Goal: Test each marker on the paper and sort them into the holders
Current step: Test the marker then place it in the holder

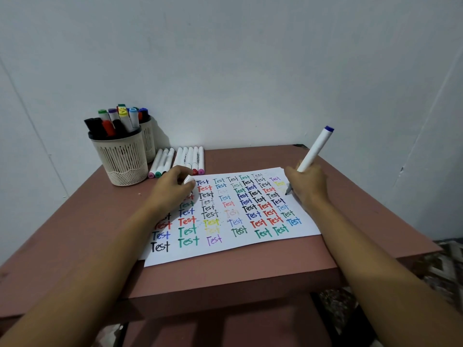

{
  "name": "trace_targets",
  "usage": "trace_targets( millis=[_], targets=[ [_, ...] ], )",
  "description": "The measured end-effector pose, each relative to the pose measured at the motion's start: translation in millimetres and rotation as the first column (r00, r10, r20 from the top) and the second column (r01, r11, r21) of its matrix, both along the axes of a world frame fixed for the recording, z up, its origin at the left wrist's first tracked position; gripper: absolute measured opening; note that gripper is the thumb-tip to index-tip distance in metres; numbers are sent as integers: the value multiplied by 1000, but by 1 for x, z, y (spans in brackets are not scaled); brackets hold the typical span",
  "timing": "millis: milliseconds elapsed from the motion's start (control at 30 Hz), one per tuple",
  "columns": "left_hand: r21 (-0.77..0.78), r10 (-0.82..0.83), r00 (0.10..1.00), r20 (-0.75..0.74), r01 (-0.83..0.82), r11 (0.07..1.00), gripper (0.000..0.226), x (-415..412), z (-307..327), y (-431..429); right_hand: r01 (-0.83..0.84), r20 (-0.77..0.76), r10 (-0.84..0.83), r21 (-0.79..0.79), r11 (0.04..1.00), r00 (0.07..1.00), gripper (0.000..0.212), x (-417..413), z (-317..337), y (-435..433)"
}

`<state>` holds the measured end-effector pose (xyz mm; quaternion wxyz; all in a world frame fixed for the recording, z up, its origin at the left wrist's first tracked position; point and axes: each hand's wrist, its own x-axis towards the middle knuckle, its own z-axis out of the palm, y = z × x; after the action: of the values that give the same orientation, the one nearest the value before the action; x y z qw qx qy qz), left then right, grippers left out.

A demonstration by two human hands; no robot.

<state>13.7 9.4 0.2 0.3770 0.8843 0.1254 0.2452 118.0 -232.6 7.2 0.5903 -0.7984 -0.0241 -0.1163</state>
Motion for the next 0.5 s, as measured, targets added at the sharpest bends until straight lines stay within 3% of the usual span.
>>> trace_targets(
  millis=[300,500],
  targets=[
    [40,16,1000,-3,-16,999,23,1,0,1,51,11,-51,56,997,999,25,-1,1,-1],
    [96,-2,1000,1,2,995,22,1,0,-1,77,29,-77,4,997,997,23,-2,1,0]
  ],
)
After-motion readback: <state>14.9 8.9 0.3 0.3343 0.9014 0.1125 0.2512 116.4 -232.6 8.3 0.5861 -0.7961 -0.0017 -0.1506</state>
